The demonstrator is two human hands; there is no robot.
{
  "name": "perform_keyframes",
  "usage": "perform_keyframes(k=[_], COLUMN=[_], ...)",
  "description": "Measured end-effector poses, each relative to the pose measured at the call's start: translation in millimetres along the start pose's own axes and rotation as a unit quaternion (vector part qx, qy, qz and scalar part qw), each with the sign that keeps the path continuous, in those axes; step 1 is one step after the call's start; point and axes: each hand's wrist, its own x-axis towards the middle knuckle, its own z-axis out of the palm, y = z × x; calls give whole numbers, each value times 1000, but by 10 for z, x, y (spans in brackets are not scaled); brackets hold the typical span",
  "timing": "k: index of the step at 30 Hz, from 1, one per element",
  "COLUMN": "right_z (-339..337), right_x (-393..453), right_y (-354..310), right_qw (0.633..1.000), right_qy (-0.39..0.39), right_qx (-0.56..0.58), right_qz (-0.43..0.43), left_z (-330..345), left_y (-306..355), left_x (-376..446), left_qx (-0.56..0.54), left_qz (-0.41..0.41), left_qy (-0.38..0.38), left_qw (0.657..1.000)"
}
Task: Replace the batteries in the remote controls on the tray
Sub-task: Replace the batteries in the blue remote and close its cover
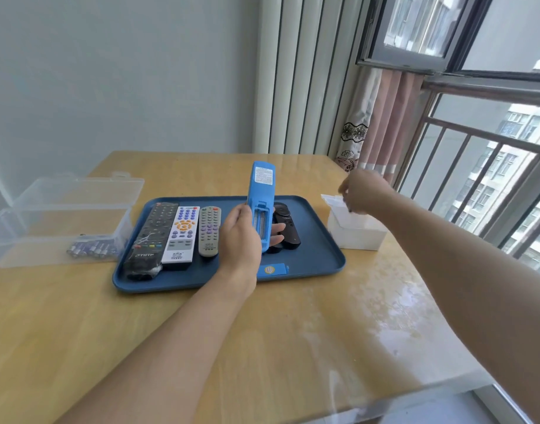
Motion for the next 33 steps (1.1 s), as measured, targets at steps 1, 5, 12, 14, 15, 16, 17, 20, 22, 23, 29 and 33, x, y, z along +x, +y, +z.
perform_keyframes(k=[1,5,12,14,15,16,17,20,22,23,29,33], right_z=[-68,-172,442,536,538,525,544,524,487,477,490,497], right_x=[-77,-462,-414,-395,-406,-431,-440,-477,-541,-576,-818,-871], right_y=[-48,-440,-825,-887,-886,-893,-915,-950,-952,-954,-1008,-1032], right_qw=[991,740,335,324,325,325,321,353,442,507,754,804], right_qy=[63,-77,-339,-361,-367,-370,-375,-368,-324,-287,-48,40], right_qx=[115,664,879,874,871,869,868,859,836,812,639,559], right_qz=[-20,-75,31,35,36,37,45,39,0,-24,-143,-202], left_z=[-12,-73,-350,-423,-441,-449,-463,-449,-438,-446,-482,-522], left_y=[22,101,187,213,228,243,222,202,196,192,164,184], left_x=[18,54,246,329,322,300,305,305,295,292,246,165], left_qx=[-22,-76,-8,23,33,37,38,32,35,40,51,86], left_qz=[-13,-65,-53,-48,-44,-36,-33,-31,-31,-33,-54,-69], left_qy=[1,20,51,48,41,33,28,3,-15,-25,-94,-134], left_qw=[1000,995,997,997,998,998,998,999,999,998,993,985])
